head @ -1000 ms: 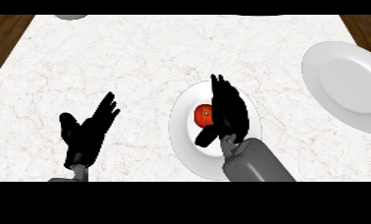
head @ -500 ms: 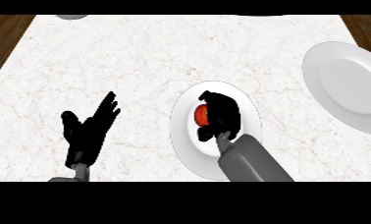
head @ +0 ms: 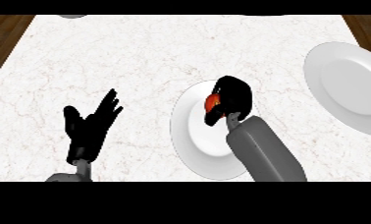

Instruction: Pick the tomato from the plate and place it in the plate

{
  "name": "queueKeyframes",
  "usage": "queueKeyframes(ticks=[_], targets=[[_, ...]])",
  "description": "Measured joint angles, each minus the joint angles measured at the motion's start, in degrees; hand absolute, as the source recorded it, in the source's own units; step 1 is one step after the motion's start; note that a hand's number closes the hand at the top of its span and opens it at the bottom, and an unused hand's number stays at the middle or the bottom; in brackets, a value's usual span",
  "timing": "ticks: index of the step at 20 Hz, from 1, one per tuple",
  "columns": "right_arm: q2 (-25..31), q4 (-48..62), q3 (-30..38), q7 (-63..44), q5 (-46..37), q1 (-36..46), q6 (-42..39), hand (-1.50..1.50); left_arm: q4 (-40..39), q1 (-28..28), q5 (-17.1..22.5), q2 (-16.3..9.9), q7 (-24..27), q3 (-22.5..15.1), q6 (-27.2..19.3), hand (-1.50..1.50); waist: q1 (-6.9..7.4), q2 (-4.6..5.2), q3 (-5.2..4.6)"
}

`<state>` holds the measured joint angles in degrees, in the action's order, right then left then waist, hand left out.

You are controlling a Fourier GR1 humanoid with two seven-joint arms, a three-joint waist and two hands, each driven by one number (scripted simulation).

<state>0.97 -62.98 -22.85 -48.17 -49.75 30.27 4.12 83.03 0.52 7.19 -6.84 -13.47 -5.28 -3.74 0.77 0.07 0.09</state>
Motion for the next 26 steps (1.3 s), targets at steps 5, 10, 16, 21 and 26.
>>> queueKeyframes(ticks=[5,10,16,21,26], targets=[[5.1,6.3,13.2,-10.9,-1.6,7.1,5.4,1.50,1.0,0.4,-0.2,0.1,0.4,-0.4,0.2,0.00,0.97,1.35,-0.04],[11.9,11.9,19.5,-14.3,-9.8,15.4,10.5,1.50,1.1,1.6,-0.3,0.2,0.3,-1.3,1.0,0.00,3.44,2.16,-0.19],[17.6,17.2,23.3,-16.9,-21.9,22.2,15.4,1.50,0.8,2.5,-0.8,0.8,0.2,-2.6,1.5,0.00,5.16,2.50,-0.20],[20.1,19.0,27.4,-18.8,-30.1,25.0,19.8,1.50,0.5,2.7,-0.9,0.6,0.1,-2.6,1.6,0.00,5.35,2.50,-0.10],[20.9,18.7,32.2,-19.8,-37.1,24.4,25.3,1.50,0.6,2.2,-1.0,0.7,-0.1,-2.4,1.1,0.00,4.45,2.10,0.05]])
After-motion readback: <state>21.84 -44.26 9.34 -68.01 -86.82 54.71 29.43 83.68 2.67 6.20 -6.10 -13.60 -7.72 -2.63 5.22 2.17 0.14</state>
